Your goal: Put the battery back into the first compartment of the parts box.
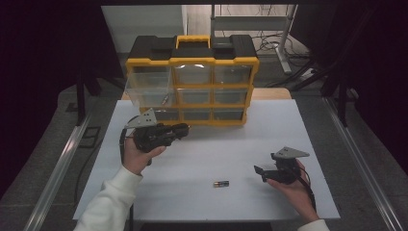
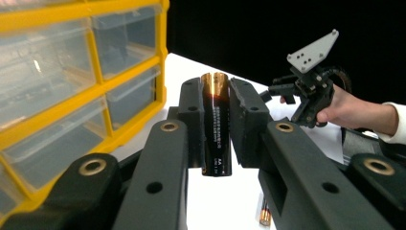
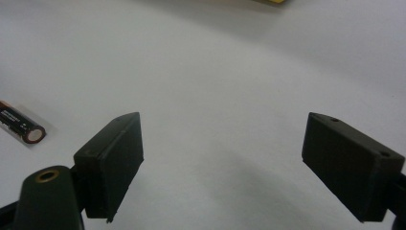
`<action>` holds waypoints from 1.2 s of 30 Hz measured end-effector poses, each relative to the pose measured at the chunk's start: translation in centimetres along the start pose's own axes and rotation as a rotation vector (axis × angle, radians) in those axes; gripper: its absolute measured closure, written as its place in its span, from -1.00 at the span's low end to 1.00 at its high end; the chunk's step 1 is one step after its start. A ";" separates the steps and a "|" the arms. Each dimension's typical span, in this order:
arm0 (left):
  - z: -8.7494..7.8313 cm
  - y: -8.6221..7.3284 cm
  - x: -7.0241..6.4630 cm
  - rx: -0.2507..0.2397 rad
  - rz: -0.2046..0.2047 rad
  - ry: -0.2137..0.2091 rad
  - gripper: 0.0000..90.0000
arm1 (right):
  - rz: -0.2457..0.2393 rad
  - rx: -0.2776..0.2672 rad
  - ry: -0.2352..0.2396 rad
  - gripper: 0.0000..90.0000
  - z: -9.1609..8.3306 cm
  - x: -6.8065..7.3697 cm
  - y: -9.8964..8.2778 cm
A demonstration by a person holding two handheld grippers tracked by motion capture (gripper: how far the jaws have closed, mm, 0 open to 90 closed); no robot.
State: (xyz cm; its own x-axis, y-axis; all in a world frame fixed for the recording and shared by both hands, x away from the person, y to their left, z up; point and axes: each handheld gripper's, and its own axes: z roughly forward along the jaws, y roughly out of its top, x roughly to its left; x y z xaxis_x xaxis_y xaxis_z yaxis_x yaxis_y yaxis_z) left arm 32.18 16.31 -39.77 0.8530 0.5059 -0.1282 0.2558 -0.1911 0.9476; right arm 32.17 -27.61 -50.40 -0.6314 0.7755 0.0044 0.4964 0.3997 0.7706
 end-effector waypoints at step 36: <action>-3.3 2.0 1.0 -0.099 -0.018 0.074 0.71 | 0.000 0.000 0.000 -0.68 0.1 0.0 0.0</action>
State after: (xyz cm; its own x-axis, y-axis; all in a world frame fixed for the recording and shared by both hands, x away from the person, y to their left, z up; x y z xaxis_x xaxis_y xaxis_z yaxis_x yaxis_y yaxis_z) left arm 32.06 19.19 -37.03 0.8120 0.5696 -0.1274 0.2219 -0.0994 0.9700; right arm 32.21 -27.58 -50.43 -0.6316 0.7752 0.0047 0.4962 0.3996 0.7707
